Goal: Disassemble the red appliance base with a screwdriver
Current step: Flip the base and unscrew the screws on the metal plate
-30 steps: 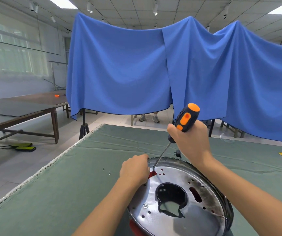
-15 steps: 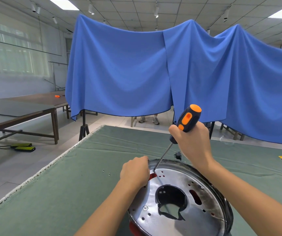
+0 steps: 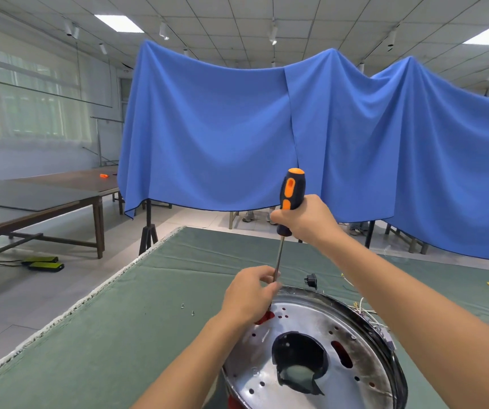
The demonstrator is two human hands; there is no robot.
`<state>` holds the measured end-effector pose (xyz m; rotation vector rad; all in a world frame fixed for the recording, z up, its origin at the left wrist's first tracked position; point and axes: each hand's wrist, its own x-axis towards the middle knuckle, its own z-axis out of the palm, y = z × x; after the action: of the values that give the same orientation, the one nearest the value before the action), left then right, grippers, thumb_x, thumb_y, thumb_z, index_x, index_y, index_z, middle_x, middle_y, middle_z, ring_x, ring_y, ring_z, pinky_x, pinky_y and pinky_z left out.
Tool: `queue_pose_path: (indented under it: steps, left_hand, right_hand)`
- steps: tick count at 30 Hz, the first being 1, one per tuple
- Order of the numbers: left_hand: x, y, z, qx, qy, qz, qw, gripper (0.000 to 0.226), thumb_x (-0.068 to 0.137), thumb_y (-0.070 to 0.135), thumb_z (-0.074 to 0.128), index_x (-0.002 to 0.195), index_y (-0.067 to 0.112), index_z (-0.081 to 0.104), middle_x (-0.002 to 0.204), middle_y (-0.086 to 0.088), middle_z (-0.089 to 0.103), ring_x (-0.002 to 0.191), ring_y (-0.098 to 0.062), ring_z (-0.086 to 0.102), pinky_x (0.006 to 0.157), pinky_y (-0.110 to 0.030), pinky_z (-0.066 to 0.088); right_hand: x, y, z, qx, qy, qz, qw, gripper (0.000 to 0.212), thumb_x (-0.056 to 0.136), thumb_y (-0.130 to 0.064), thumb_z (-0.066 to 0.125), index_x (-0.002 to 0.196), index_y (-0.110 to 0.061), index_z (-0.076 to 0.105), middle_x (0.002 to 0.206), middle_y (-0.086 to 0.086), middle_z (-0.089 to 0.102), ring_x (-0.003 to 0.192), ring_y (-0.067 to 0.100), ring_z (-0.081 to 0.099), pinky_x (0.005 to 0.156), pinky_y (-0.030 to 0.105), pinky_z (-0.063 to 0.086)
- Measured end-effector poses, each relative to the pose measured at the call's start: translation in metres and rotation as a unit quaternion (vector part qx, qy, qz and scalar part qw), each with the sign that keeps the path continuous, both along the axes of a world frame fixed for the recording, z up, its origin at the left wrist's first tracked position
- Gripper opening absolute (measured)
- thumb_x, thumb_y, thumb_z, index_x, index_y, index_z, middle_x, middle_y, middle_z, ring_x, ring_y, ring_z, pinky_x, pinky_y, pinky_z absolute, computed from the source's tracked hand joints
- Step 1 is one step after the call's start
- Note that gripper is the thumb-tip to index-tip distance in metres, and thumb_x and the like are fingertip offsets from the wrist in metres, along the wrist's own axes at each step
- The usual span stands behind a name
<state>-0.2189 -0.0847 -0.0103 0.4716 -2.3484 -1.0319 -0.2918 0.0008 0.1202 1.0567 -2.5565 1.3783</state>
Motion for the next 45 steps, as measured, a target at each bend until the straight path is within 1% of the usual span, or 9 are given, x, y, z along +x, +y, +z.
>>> queue_pose_path:
  steps: [3,6,13,20,26,28,31,36,45]
  left_hand:
    - [-0.002,-0.002,0.004,0.003,0.025,-0.008,1.000,0.021,0.091,0.028,0.057,0.075,0.020,0.069,0.055,0.005,0.057,0.056,0.002,0.053,0.062,-0.026,0.043]
    - [-0.004,-0.002,0.003,-0.031,0.015,0.001,0.999,0.027,0.091,0.030,0.058,0.071,0.018,0.071,0.064,0.011,0.056,0.040,-0.001,0.044,0.048,-0.022,0.029]
    - [-0.005,-0.003,-0.001,-0.057,0.015,0.035,0.998,0.025,0.090,0.033,0.059,0.076,0.018,0.073,0.039,0.005,0.043,0.041,-0.006,0.039,0.050,-0.023,0.032]
    - [-0.003,-0.004,-0.007,-0.110,-0.053,0.054,0.991,0.022,0.087,0.033,0.057,0.070,0.021,0.064,0.059,0.000,0.055,0.070,-0.024,0.056,0.060,-0.028,0.039]
    - [-0.006,-0.005,-0.010,-0.139,-0.084,0.062,0.985,0.012,0.082,0.027,0.058,0.082,0.026,0.070,0.084,0.001,0.070,0.087,-0.021,0.061,0.071,-0.029,0.047]
    - [-0.006,-0.005,-0.010,-0.149,-0.090,0.059,0.983,0.013,0.079,0.023,0.059,0.085,0.025,0.070,0.086,0.003,0.071,0.088,-0.020,0.062,0.073,-0.028,0.049]
    - [-0.005,-0.006,-0.009,-0.155,-0.098,0.050,0.982,0.022,0.072,0.015,0.056,0.087,0.024,0.070,0.085,0.005,0.072,0.089,-0.018,0.062,0.074,-0.030,0.051]
    - [-0.006,-0.008,-0.013,-0.157,-0.098,0.048,0.982,0.019,0.070,0.014,0.061,0.086,0.023,0.068,0.085,0.008,0.071,0.086,-0.017,0.063,0.074,-0.030,0.051]
    - [-0.007,-0.007,-0.015,-0.165,-0.095,0.041,0.981,0.016,0.071,0.018,0.066,0.086,0.021,0.064,0.087,0.009,0.068,0.087,-0.016,0.060,0.075,-0.031,0.049]
  right_hand:
    - [-0.003,0.005,0.006,0.039,-0.021,0.007,0.999,0.029,0.075,-0.038,0.074,0.070,-0.013,0.060,0.048,-0.002,0.058,0.033,0.007,0.043,0.044,0.021,0.037]
    - [-0.001,0.012,0.020,0.061,-0.010,-0.024,0.998,0.046,0.071,-0.059,0.070,0.076,-0.013,0.065,0.044,-0.003,0.060,0.035,0.011,0.049,0.050,0.028,0.045]
    - [0.022,0.003,0.059,0.147,0.175,-0.117,0.966,0.020,0.072,-0.032,0.057,0.061,-0.018,0.048,0.055,-0.001,0.062,0.066,0.020,0.068,0.051,0.021,0.035]
    - [0.030,-0.025,0.072,0.331,0.297,-0.191,0.875,0.022,0.086,-0.024,0.054,0.068,-0.015,0.046,0.066,0.001,0.048,0.057,0.019,0.048,0.049,0.024,0.026]
    - [0.020,-0.016,0.095,0.365,0.161,0.001,0.917,0.025,0.093,-0.026,0.052,0.073,-0.010,0.052,0.042,0.000,0.056,0.037,0.014,0.052,0.043,0.019,0.038]
    - [0.017,-0.009,0.103,0.390,0.115,0.036,0.913,0.021,0.093,-0.027,0.056,0.093,-0.006,0.060,0.062,0.006,0.065,0.049,0.017,0.059,0.045,0.021,0.048]
    - [0.015,-0.006,0.101,0.405,0.086,0.029,0.910,0.029,0.091,-0.032,0.058,0.105,-0.006,0.062,0.075,0.011,0.065,0.061,0.023,0.064,0.051,0.027,0.054]
    - [0.020,-0.017,0.084,0.403,0.320,-0.088,0.853,0.033,0.096,-0.037,0.045,0.072,-0.015,0.050,0.061,0.000,0.053,0.053,0.016,0.047,0.051,0.026,0.029]
    - [0.021,-0.014,0.101,0.422,0.119,0.029,0.898,0.023,0.089,-0.029,0.059,0.090,-0.006,0.059,0.079,0.015,0.070,0.070,0.029,0.072,0.059,0.032,0.056]
